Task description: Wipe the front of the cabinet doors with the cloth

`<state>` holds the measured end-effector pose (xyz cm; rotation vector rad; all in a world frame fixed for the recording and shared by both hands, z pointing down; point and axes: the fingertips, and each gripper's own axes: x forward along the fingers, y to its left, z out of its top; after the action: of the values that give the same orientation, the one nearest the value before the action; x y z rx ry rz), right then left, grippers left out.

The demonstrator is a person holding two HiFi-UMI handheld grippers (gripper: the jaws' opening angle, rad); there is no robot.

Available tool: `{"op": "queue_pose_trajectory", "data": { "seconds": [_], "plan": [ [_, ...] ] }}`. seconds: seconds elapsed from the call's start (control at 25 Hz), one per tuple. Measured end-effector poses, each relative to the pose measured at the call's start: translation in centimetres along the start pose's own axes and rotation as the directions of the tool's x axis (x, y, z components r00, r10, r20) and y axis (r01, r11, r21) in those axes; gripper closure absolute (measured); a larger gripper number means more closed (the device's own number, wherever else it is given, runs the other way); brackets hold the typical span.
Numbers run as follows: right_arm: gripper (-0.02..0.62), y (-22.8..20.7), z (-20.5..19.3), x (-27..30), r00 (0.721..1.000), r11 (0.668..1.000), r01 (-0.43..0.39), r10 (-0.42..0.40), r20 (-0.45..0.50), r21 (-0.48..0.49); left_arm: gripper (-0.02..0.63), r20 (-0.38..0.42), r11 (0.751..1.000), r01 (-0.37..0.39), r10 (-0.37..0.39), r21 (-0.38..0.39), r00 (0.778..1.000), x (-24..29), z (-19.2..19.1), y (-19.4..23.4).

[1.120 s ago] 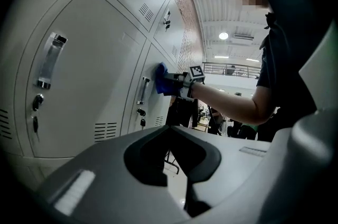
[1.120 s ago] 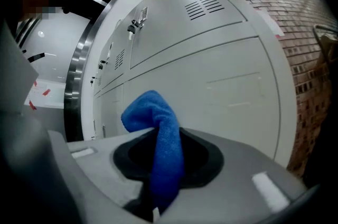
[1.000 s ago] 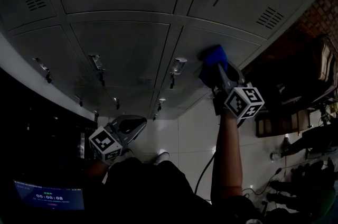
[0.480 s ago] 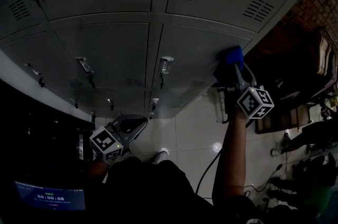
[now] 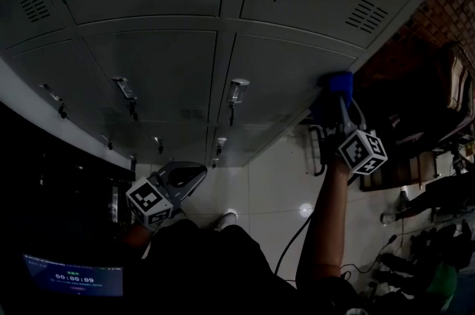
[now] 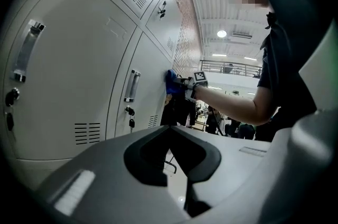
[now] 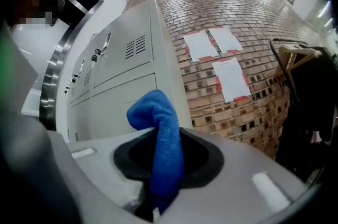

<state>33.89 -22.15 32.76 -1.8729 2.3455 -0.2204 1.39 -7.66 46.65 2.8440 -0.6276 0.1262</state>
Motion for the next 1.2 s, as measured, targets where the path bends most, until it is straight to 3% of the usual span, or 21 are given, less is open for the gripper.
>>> {"op": "queue_pose_trajectory", "data": {
  "seconds": [0.4,0.72,0.96,1.2],
  "plan": [
    [0.512,10.7,-3.8,0.1,0.984,0.984,-0.179,0.179,-0.003,0.019,0.604,-0.011,1.000,-0.019,0.019,-0.001,1.000,-3.5,-0.5,0.3],
    [0.512,21.2,-9.7,3.8,0.922,0.931,-0.365,0.366,-0.131,0.029,0.604,-0.002,0.999,-0.053,0.053,-0.007,0.999,-6.5,-0.6,0.9],
    [0.512,24.1,-12.5,6.7,0.895,0.916,-0.399,0.398,-0.201,0.040,0.604,0.001,0.995,-0.100,0.100,-0.016,0.995,-8.8,-1.0,1.7],
    [0.512,23.1,-13.2,7.6,0.904,0.928,-0.369,0.372,-0.208,0.057,0.604,-0.001,0.992,-0.126,0.126,-0.023,0.992,-9.9,-1.2,2.3]
  ]
}}
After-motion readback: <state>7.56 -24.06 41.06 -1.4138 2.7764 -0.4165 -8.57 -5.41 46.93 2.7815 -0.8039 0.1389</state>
